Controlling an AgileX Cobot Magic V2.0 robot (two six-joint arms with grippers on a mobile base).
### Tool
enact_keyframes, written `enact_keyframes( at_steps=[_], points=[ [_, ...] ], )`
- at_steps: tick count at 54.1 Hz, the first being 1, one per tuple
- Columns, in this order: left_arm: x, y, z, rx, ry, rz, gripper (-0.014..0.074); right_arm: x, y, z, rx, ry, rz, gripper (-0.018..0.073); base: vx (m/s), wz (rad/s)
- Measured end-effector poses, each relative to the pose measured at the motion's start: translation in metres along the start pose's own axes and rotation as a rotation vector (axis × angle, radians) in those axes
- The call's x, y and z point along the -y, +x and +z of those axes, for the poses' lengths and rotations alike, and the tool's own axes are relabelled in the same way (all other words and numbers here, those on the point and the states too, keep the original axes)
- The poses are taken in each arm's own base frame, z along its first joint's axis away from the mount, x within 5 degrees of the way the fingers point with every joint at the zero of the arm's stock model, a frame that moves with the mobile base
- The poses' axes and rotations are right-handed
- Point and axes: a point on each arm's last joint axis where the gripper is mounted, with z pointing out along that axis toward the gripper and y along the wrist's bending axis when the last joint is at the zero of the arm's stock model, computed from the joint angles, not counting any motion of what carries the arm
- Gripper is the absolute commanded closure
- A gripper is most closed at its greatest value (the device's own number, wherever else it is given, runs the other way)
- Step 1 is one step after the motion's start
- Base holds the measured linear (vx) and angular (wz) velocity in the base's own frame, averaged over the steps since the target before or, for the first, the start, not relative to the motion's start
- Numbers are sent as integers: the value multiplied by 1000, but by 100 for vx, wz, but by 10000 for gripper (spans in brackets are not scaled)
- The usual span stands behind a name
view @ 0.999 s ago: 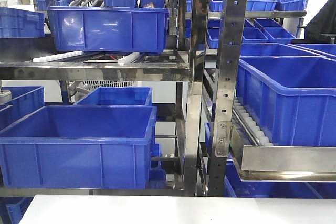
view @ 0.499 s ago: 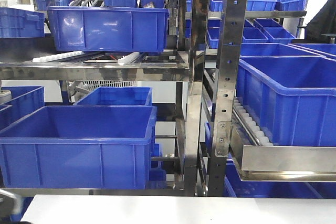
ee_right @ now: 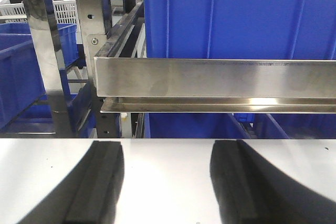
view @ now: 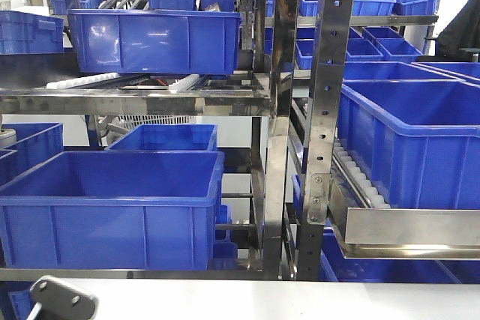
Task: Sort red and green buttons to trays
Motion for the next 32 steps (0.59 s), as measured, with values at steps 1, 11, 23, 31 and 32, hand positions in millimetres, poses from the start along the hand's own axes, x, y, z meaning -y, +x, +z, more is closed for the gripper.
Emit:
enact_keyframes(
  at_steps=[1,11,23,31,32],
  points=[
    [0,-1,2,-1,0,0,3,0,0,0,0,0,0,113,0,0],
    [1,-13,27,-26,0,0,3,0,0,0,0,0,0,113,0,0],
    [-1,-15,46,-39,-7,-3,3,0,0,0,0,0,0,113,0,0],
    [-9,-14,47,-40,-31,-44,3,0,0,0,0,0,0,113,0,0],
    [-10,-14,47,-42,-32,-46,3,0,0,0,0,0,0,113,0,0]
  ],
)
